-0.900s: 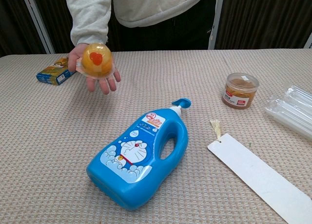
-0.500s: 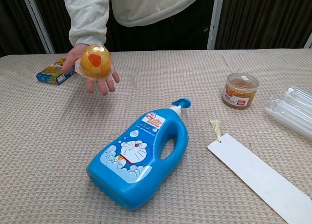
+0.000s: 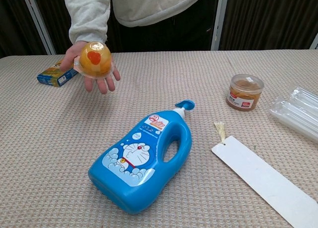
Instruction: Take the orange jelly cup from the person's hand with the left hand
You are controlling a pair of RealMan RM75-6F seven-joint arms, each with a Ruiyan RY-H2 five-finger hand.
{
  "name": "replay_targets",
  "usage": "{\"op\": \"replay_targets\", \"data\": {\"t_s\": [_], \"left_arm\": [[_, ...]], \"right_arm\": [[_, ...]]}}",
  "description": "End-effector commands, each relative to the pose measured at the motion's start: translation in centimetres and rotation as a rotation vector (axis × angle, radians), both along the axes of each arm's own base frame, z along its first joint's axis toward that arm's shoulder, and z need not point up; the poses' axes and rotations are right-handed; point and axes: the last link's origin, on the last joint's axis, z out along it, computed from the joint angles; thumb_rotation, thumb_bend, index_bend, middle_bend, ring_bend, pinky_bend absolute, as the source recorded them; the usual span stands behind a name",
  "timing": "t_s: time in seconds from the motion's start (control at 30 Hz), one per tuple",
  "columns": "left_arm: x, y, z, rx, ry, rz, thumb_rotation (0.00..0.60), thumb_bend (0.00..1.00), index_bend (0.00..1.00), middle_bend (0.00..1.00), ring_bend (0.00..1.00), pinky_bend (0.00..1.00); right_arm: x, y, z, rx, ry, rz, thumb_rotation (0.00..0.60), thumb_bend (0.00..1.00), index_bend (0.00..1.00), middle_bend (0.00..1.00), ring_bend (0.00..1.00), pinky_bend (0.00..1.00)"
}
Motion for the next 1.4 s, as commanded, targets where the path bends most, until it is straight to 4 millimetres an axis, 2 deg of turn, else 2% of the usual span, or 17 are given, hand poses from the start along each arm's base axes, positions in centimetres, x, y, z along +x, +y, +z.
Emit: {"op": "replay_targets", "data": {"t_s": [0.03,0.17,0.43,0.7,1.0,1.1,1.13,1.2,1.27,1.37,1.4], "left_arm": [[3.5,4.2,-1.1,-0.033,-0.009,0.003,0.6,0.15,0.05,0.0,0.0,0.0],[6.5,7.2,-2.6,-0.047,0.004,0.007,0.6,0.21,0.06,0.0,0.0,0.0],[12.3,10.5,-6.1,-0.074,0.038,-0.013,0.6,0.25,0.08,0.0,0.0,0.0],[15.6,11.8,-9.3,-0.094,0.086,0.018,0.6,0.28,0.08,0.0,0.0,0.0],[16.6,12.8,-10.6,-0.059,0.128,0.06,0.6,0.29,0.12,0.0,0.0,0.01],[16.6,13.1,-10.7,-0.039,0.124,0.081,0.6,0.31,0.18,0.0,0.0,0.06],[16.6,13.2,-10.7,-0.032,0.129,0.082,0.6,0.32,0.24,0.01,0.02,0.1],[16.5,13.4,-10.6,-0.013,0.142,0.078,0.6,0.37,0.37,0.1,0.11,0.2],[16.5,13.6,-10.5,0.008,0.147,0.072,0.6,0.41,0.52,0.26,0.25,0.33],[16.7,13.7,-10.4,0.047,0.123,0.053,0.6,0.49,0.72,0.46,0.43,0.46],[16.8,13.7,-10.4,0.068,0.116,0.029,0.6,0.5,0.75,0.48,0.45,0.48]], "right_arm": [[0.0,0.0,0.1,0.0,-0.002,-0.002,0.6,0.1,0.05,0.0,0.0,0.0],[-0.1,0.1,0.2,0.001,-0.005,-0.003,0.6,0.1,0.05,0.0,0.0,0.0],[-0.2,0.2,0.4,0.004,-0.012,-0.009,0.6,0.1,0.05,0.0,0.0,0.0],[-0.4,0.4,0.7,0.0,-0.023,-0.018,0.6,0.1,0.05,0.0,0.0,0.0],[-0.5,0.6,1.0,-0.003,-0.028,-0.025,0.6,0.1,0.05,0.0,0.0,0.0],[-0.5,0.6,1.0,-0.003,-0.026,-0.026,0.6,0.1,0.05,0.0,0.0,0.0],[-0.5,0.6,1.0,-0.003,-0.026,-0.026,0.6,0.1,0.05,0.0,0.0,0.0],[-0.5,0.6,1.0,-0.003,-0.025,-0.026,0.6,0.1,0.05,0.0,0.0,0.0],[-0.5,0.6,1.0,-0.004,-0.026,-0.027,0.6,0.1,0.05,0.0,0.0,0.0],[-0.5,0.6,1.0,-0.005,-0.025,-0.027,0.6,0.1,0.05,0.0,0.0,0.0],[-0.5,0.6,1.0,-0.005,-0.024,-0.028,0.6,0.1,0.05,0.0,0.0,0.0]]}}
